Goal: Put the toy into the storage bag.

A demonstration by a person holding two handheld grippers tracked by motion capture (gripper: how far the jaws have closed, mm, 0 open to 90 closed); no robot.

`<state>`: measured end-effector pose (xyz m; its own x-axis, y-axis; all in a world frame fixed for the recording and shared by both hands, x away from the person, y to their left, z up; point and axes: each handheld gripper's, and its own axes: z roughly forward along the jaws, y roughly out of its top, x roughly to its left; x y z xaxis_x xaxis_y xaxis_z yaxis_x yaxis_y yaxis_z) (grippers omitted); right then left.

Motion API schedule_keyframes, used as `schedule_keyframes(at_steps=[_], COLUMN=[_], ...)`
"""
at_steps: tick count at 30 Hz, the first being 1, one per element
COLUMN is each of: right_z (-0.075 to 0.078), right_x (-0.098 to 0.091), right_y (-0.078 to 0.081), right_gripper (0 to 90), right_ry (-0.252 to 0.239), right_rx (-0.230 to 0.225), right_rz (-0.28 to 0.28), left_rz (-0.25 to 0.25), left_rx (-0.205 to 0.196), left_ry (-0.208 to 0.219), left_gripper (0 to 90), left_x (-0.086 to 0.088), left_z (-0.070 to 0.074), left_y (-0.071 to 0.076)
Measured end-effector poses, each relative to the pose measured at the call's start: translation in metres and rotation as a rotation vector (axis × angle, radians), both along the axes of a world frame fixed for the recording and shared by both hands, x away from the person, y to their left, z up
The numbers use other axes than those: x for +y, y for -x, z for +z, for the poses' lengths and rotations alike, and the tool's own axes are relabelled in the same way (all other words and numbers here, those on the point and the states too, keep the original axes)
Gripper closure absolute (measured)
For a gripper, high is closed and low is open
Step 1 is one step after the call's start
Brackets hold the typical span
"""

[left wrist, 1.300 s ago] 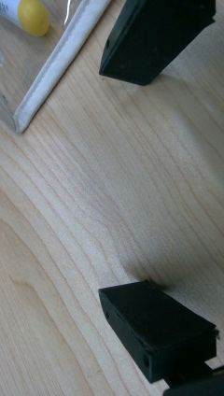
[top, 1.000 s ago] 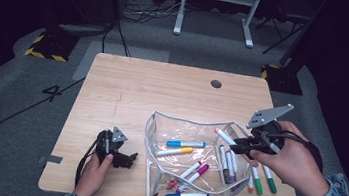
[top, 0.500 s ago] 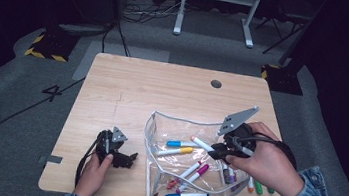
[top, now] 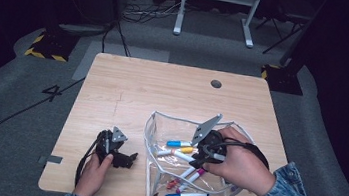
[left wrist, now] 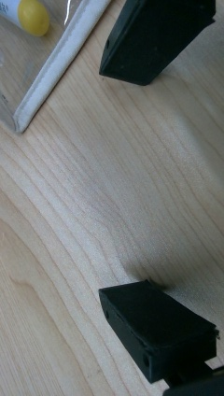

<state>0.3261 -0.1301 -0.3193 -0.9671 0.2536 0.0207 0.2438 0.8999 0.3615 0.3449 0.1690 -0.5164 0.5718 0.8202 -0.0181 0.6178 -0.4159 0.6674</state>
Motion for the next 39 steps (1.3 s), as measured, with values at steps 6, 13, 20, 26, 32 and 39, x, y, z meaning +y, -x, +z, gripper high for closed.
schedule_keyframes(at_steps=[6,13,20,26,32,39], right_z=[-0.013,-0.033,-0.049,-0.058,-0.062,-0.037], right_x=[0.007,0.010,0.015,0.018,0.018,0.012], right_y=[-0.005,-0.010,-0.010,-0.009,-0.011,-0.010], right_gripper=[77.2,77.2,77.1,77.1,67.8,64.7], right_ry=[0.039,0.094,0.147,0.177,0.189,0.096], right_rx=[0.007,0.032,0.056,0.079,0.031,-0.071], right_rz=[0.033,0.062,0.109,0.129,0.168,0.150], left_rz=[0.000,0.000,-0.001,0.000,0.001,-0.001], left_rx=[0.001,0.001,0.003,0.002,0.001,0.002], left_ry=[-0.002,0.000,-0.001,0.001,-0.001,0.000], left_gripper=[0.0,0.0,0.0,0.0,0.0,0.0], left_x=[0.000,0.000,0.000,0.000,0.000,0.000], left_z=[0.000,0.000,0.000,0.000,0.000,0.000], left_y=[0.000,0.000,0.000,0.000,0.000,0.000])
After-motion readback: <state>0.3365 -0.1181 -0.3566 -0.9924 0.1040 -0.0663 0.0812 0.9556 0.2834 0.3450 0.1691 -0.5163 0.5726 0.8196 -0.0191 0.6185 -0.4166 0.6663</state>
